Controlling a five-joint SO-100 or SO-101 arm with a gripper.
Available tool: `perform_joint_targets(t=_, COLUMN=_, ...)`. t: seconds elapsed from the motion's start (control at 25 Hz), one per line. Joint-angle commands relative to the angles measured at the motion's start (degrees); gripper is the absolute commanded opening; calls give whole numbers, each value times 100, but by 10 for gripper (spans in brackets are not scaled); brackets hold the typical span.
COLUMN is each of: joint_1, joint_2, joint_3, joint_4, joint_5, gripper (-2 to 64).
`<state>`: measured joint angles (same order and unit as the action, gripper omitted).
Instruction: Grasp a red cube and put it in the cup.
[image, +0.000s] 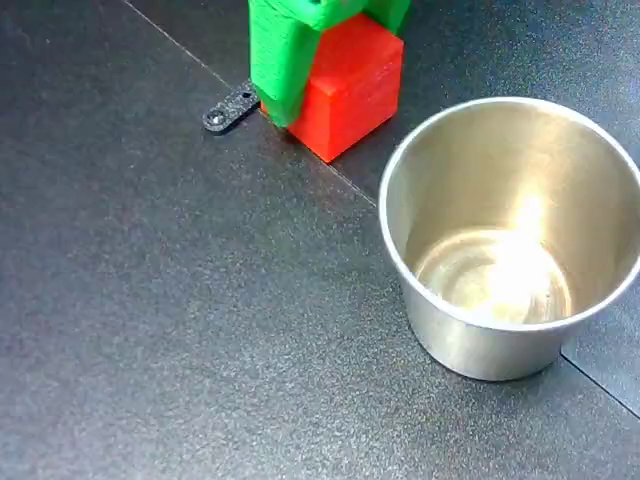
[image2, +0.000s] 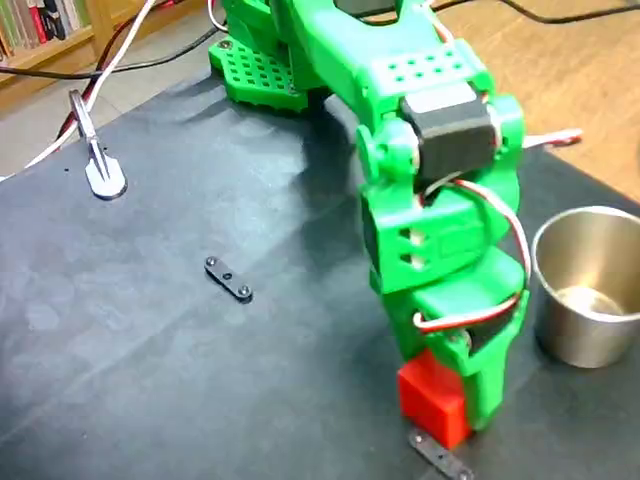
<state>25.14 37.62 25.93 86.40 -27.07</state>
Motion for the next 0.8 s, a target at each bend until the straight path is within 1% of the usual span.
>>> perform_joint_targets(t=0.0, joint_1=-62, joint_2=141, joint_3=-185, joint_4=9, joint_5=-18, gripper=22)
perform_joint_targets(t=0.04, joint_1=-62, joint_2=158, joint_3=-185, joint_4=9, joint_5=-18, gripper=4)
perform_joint_targets(t=0.2, joint_1=-70, joint_2=299, joint_3=-193, joint_4=-18, joint_5=35, gripper=-3)
perform_joint_targets(t=0.4, joint_1=-97, joint_2=1503, joint_3=-79, joint_4=-18, joint_5=44, gripper=-3)
perform_joint_targets(t=0.64, joint_1=-325, joint_2=2417, joint_3=-62, joint_4=9, joint_5=35, gripper=-3)
perform_joint_targets(t=0.76, joint_1=-457, joint_2=3032, joint_3=343, joint_4=-53, joint_5=35, gripper=-3)
